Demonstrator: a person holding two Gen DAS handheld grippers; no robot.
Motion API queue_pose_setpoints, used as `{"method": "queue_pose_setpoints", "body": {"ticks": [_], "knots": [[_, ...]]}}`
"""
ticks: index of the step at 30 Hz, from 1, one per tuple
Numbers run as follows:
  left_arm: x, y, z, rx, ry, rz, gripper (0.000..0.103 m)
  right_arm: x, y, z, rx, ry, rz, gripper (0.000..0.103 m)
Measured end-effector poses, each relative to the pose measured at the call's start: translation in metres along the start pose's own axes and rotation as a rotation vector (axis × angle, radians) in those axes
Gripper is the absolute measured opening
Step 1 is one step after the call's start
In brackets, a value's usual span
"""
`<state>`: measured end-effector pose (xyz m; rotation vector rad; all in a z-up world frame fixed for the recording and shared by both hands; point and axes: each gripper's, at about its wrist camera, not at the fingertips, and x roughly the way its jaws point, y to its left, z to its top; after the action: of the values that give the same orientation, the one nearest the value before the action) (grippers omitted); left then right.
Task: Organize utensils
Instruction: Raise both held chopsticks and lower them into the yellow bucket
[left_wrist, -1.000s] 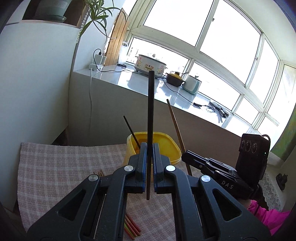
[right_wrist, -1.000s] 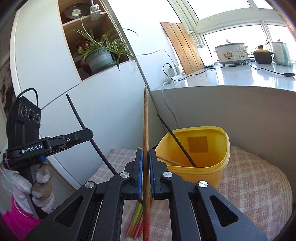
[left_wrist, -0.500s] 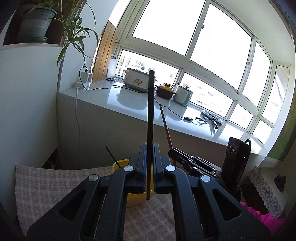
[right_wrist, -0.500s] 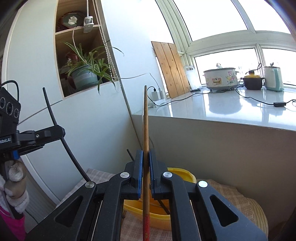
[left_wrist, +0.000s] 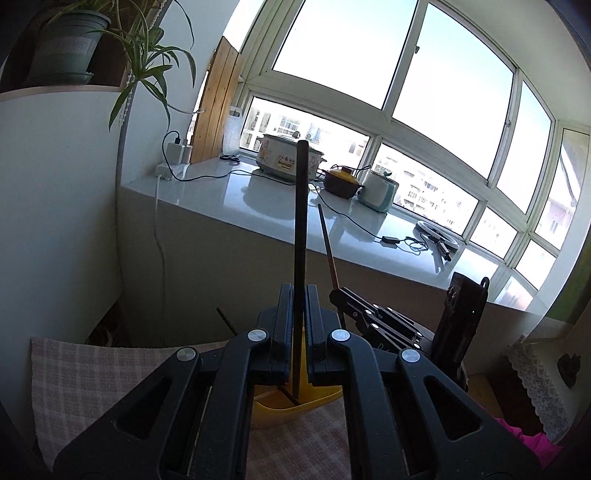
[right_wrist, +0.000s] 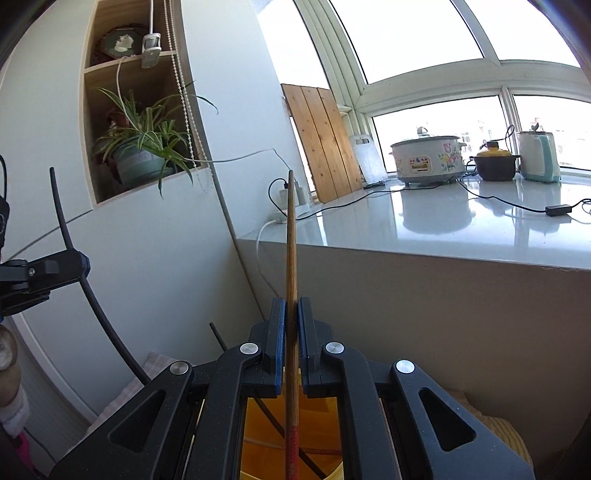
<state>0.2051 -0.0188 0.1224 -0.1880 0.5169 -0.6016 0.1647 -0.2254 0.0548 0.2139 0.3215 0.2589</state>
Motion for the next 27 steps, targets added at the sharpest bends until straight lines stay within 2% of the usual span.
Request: {"method": "queue_pose_setpoints", "body": {"ticks": [8,27], "knots": [[0.018,0.010,-0.001,-0.006,0.014,0.035,0.003,0.015,-0.002,-0.001,-0.018,0.017,-0.024,0.005],[0.051,0.005,-0.030,-0.026,0.126,0.008,0.003,0.010,-0.012,-0.021,-0.007,0.052,-0.042,0.005]]}}
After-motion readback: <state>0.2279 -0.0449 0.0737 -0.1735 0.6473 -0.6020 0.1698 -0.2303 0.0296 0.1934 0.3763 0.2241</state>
